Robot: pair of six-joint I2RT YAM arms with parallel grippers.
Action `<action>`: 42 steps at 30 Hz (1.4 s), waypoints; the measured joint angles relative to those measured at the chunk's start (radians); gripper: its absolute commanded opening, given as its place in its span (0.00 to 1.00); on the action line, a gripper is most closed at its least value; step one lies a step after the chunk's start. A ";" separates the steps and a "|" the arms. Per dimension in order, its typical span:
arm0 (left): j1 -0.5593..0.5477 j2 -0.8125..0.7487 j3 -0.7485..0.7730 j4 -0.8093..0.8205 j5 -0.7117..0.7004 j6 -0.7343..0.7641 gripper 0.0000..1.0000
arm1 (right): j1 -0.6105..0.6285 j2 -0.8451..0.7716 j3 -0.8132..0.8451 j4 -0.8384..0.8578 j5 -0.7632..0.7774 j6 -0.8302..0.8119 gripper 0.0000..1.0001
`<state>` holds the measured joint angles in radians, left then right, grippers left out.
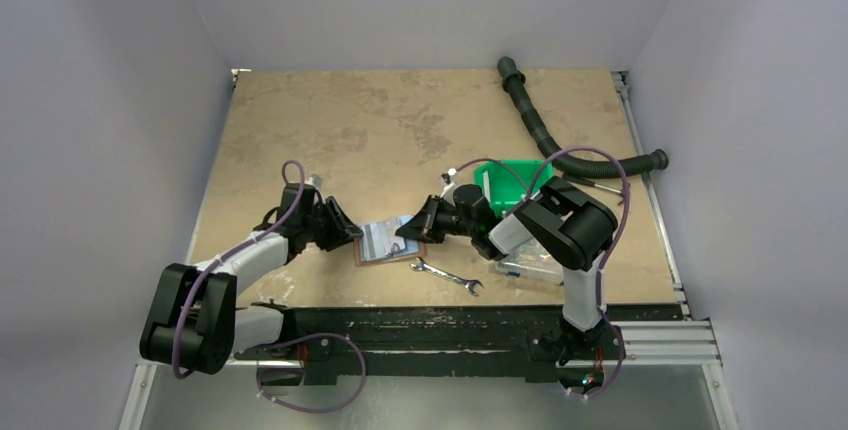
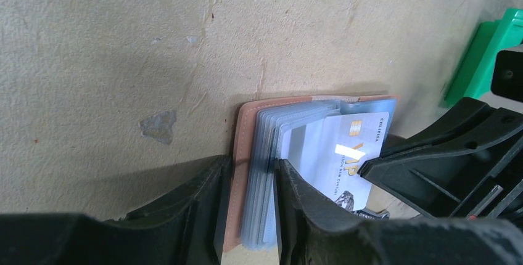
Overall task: Put the credit cards into the card holder
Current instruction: Insert the credit card into the card holder.
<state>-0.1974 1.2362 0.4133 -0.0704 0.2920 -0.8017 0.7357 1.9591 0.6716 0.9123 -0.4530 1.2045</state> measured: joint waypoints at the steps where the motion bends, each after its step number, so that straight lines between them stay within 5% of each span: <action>1: 0.000 -0.001 -0.001 0.001 0.000 0.000 0.34 | 0.004 0.000 -0.007 0.011 0.010 0.004 0.00; 9: 0.000 -0.007 -0.008 0.009 0.001 -0.001 0.34 | 0.021 -0.004 -0.029 0.026 0.047 -0.012 0.13; 19: 0.000 -0.011 -0.014 0.009 0.012 -0.002 0.34 | 0.030 -0.118 0.014 -0.265 0.069 -0.237 0.34; 42: 0.000 -0.010 -0.014 0.010 0.017 -0.001 0.34 | 0.094 -0.023 0.106 -0.251 -0.006 -0.245 0.14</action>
<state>-0.1974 1.2266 0.3996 -0.0608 0.3092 -0.8024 0.8299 1.9358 0.7773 0.6609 -0.4591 0.9600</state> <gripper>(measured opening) 0.343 0.132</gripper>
